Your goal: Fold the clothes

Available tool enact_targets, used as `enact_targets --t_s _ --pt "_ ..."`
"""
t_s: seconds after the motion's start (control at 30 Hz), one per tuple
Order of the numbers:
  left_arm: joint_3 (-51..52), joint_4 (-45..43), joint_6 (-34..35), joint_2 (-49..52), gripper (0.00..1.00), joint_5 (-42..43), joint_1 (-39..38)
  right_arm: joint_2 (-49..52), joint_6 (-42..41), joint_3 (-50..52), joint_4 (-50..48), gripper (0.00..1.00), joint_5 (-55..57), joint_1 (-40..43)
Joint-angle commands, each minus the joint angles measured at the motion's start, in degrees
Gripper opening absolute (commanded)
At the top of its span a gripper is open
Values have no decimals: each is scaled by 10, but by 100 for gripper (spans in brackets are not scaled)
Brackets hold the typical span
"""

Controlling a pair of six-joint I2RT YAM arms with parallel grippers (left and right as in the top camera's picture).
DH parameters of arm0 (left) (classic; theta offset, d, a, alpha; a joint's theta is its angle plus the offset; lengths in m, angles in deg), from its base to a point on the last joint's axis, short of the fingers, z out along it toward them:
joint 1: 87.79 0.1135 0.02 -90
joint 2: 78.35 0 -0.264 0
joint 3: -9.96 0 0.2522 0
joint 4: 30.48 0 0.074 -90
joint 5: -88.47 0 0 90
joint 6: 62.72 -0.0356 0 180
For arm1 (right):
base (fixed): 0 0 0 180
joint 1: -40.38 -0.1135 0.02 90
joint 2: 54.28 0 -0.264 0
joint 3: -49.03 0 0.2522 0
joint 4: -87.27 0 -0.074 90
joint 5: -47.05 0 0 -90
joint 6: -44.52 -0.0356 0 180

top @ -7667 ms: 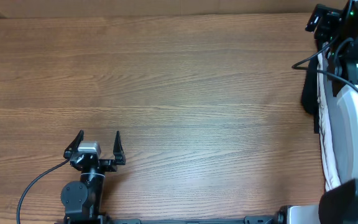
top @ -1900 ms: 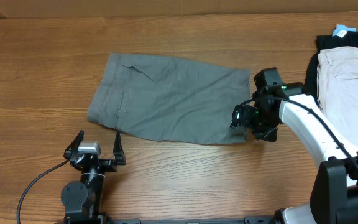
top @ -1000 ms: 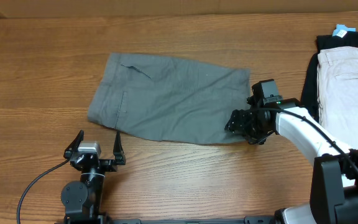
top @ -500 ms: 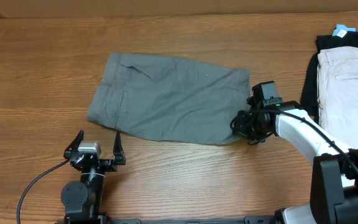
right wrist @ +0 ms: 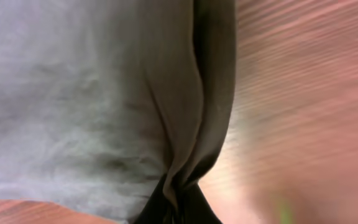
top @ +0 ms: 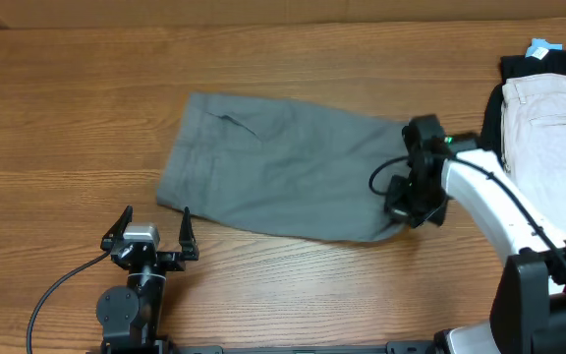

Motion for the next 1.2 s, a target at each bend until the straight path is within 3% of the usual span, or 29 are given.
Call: enact_targets --t_s 0.0,0.1,0.17,0.2,0.3,0.33,0.37,0.43,0.5,0.87,0.93,1.1,1.17 --pt "3 0 -11 0 100 4 -2 -5 1 -52 45 4 94 3" --pt "3 0 -11 0 100 4 -2 -5 1 -50 49 5 98 3" --pt "3 0 -11 0 100 4 -2 -4 1 -46 56 13 98 3" --pt "3 0 -11 0 100 4 -2 -4 0 -44 59 23 100 3" --pt "3 0 -11 0 100 4 -2 -4 -62 -44 83 30 153 3" --pt "3 0 -11 0 100 4 -2 -4 -67 -44 86 45 165 3" --pt "3 0 -11 0 100 4 -2 -4 -68 -44 86 66 172 3" --pt "3 0 -11 0 100 4 -2 -4 -68 -47 85 74 173 3" --pt "3 0 -11 0 100 4 -2 -4 -68 -52 81 100 168 3" --pt "3 -1 10 0 100 9 -3 -4 -68 -57 -57 100 31 3" --pt "3 -1 51 0 100 9 -3 -4 -68 -57 -86 100 10 3" --pt "3 -36 249 0 100 63 -3 -4 -68 -57 -123 100 5 2" --pt "3 -82 260 0 100 128 -3 -4 -68 -57 -132 100 5 2"
